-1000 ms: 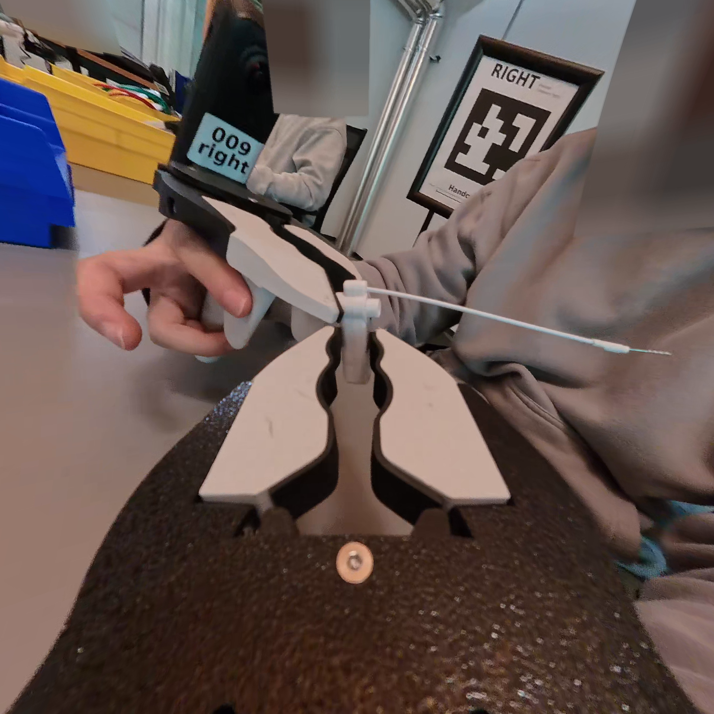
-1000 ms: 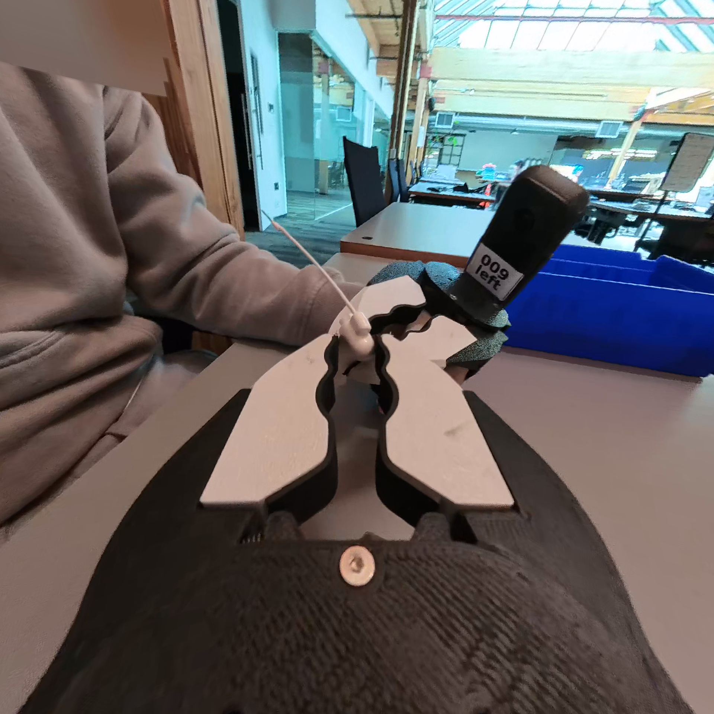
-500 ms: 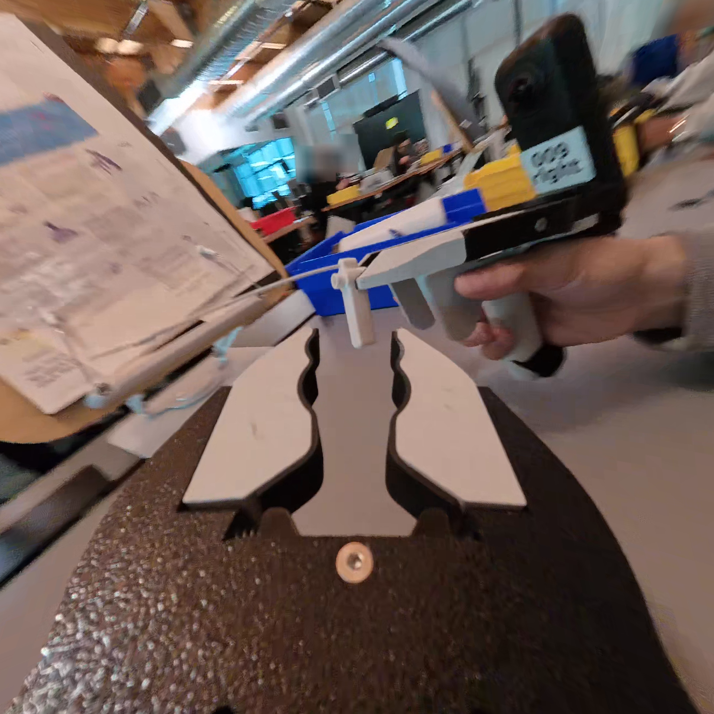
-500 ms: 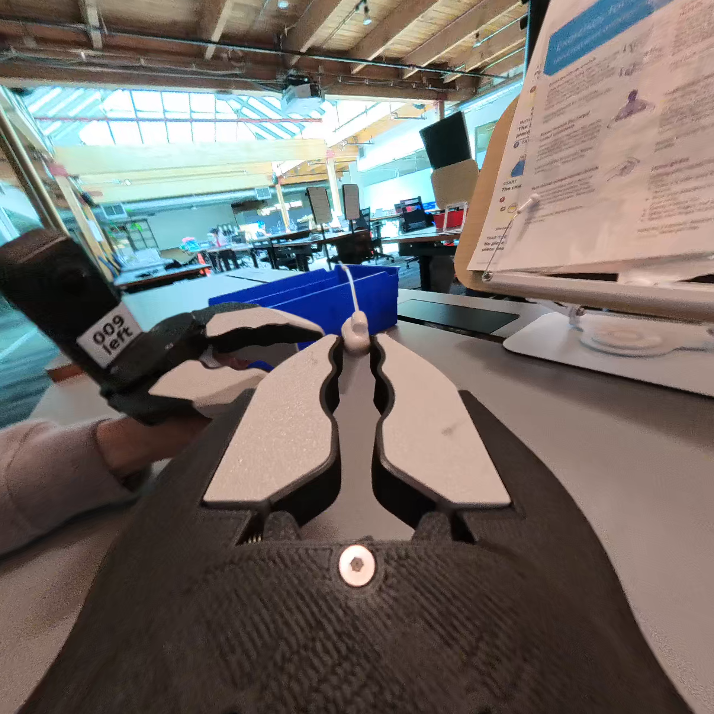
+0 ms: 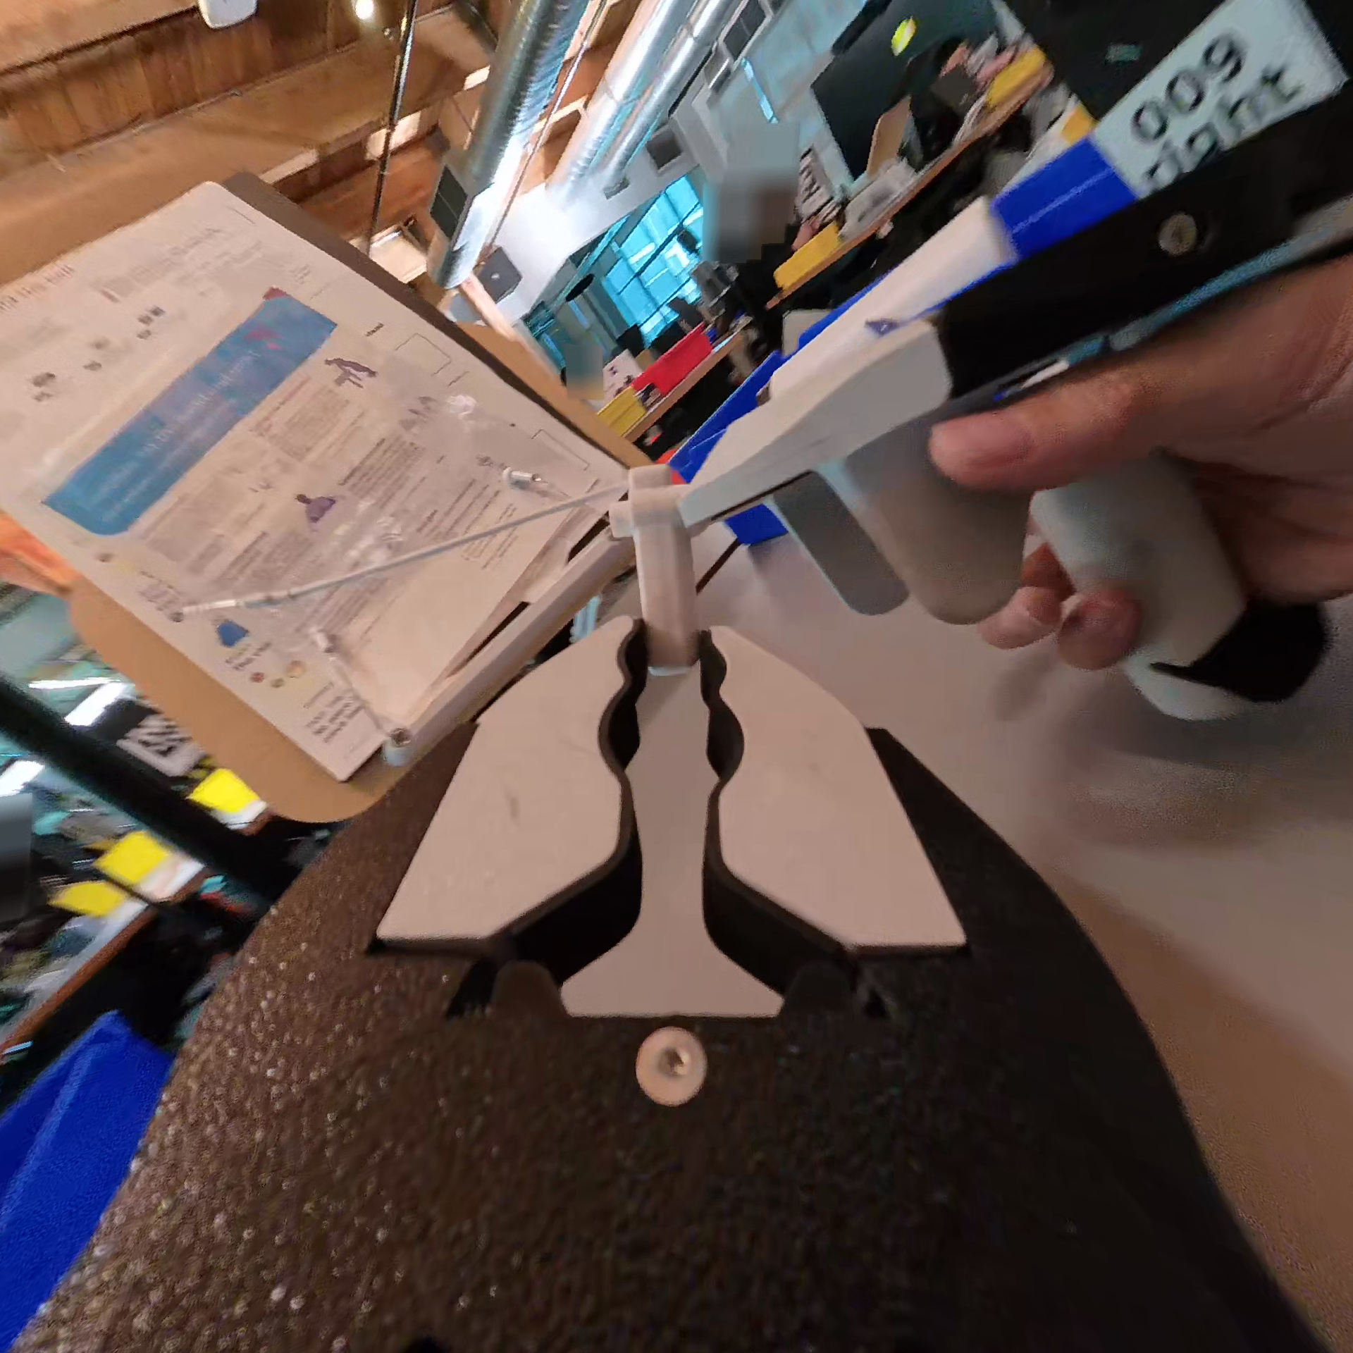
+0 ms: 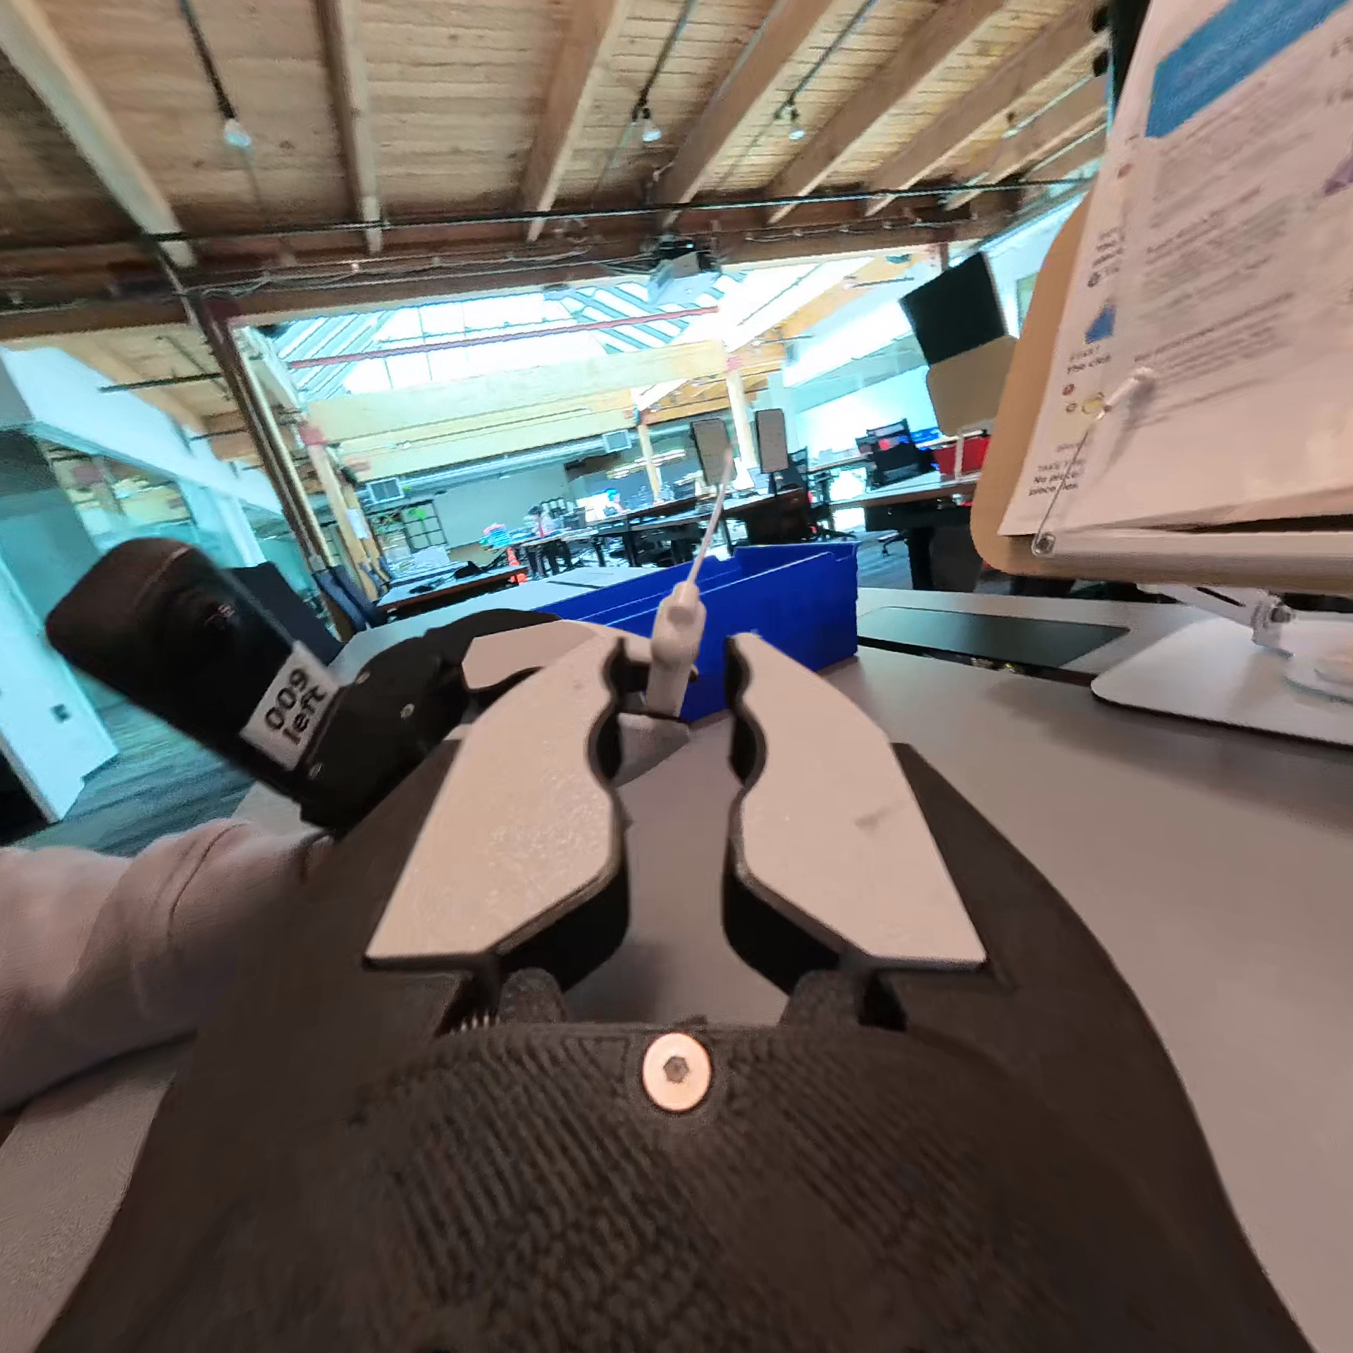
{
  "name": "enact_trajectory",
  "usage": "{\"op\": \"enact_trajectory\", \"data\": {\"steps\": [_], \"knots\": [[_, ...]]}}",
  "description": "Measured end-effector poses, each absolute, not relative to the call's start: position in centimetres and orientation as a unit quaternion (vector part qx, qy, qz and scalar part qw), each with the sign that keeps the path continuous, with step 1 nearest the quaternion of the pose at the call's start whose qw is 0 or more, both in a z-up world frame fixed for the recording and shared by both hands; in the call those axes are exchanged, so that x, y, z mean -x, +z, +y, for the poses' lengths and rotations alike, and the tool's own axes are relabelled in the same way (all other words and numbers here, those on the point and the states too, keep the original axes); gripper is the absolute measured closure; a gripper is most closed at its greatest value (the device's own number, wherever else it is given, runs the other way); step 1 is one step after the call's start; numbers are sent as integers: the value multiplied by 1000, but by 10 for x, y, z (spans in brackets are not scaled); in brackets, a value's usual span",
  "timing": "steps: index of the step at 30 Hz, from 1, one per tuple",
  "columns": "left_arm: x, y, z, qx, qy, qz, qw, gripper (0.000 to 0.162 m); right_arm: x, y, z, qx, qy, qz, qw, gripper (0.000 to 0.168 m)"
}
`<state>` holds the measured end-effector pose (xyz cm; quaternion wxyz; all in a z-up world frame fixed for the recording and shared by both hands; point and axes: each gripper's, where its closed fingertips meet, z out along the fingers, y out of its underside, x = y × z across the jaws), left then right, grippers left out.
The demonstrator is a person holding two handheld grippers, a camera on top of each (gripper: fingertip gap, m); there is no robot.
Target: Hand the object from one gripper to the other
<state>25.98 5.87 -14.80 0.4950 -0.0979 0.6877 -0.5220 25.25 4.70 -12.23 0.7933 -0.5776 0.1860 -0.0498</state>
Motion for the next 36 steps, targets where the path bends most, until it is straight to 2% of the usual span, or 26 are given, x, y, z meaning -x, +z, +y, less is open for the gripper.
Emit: {"op": "enact_trajectory", "data": {"steps": [1,2,5,7,9,12,17,20,27,36], "knots": [[-257,-147,58,100,-549,689,464,148,-252,-121,45,577,-43,179,796,132],[-253,-146,56,104,-584,685,422,149,-250,-119,44,576,-26,167,800,131],[-237,-141,52,118,-701,663,235,149,-246,-106,36,547,-5,148,824,116],[-223,-137,52,99,-746,646,127,149,-233,-96,31,547,-23,93,832,113],[-212,-140,52,75,-752,652,70,149,-221,-99,33,592,-72,27,802,111],[-199,-151,49,45,-731,681,16,149,-210,-112,37,655,-182,-69,730,116],[-189,-168,42,17,-688,725,-9,149,-195,-134,44,694,-270,-186,641,138],[-188,-174,41,5,-670,742,10,149,-191,-144,48,707,-288,-217,608,144],[-196,-179,44,5,-651,757,61,149,-197,-150,49,720,-350,-242,548,145],[-206,-189,54,2,-588,800,122,149,-202,-160,51,686,-502,-354,390,145]]}}
